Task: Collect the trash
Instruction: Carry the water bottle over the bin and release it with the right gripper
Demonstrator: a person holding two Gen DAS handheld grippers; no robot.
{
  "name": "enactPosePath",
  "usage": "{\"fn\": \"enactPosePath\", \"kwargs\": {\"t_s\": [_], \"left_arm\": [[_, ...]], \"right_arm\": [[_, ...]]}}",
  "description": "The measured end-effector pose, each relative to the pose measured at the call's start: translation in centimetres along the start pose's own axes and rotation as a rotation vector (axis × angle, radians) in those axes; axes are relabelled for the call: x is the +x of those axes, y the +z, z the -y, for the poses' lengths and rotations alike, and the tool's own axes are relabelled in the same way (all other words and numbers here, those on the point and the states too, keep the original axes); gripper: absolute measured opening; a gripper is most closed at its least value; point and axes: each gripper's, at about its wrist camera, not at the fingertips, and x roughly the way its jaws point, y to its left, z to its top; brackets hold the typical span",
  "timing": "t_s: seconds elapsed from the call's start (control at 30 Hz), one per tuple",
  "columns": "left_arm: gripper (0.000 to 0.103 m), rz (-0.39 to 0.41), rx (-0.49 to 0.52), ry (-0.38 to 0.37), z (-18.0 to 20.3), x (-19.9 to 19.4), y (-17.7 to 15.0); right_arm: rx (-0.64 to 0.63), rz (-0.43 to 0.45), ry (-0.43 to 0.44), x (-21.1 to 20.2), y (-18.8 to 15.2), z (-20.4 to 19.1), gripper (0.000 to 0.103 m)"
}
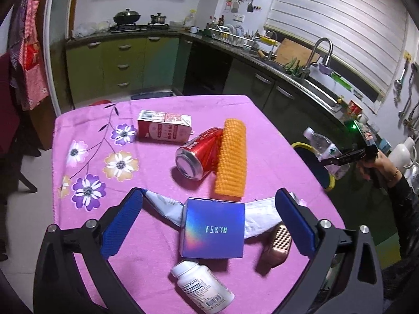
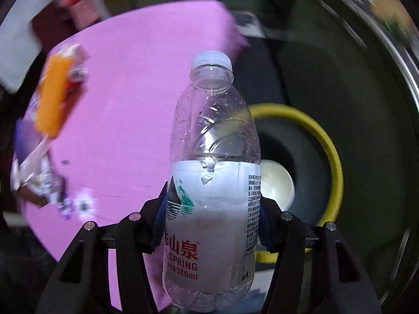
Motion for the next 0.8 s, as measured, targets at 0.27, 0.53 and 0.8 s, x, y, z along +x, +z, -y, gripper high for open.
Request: {"fn": "enactPosePath", "kwargs": {"t_s": [0.27, 0.53, 0.8], "left_arm": [[0.096, -0.047, -0.051, -0.007, -0.4, 0.8, -0.9], [0.097, -0.072, -0.039, 0.008, 0.1, 1.5, -1.7], [0.097, -0.152, -0.097, 0.025, -1.0, 2.4, -2.9]], "right_arm": [[0.219, -0.054, -0.078, 6.6, -0.3, 5.8, 0.057], [0.302, -0.044, -0.107, 10.0, -0.6, 8.4, 0.072], [0.349, 0.062, -0.094, 6.4, -3.3, 8.6, 0.072]]}}
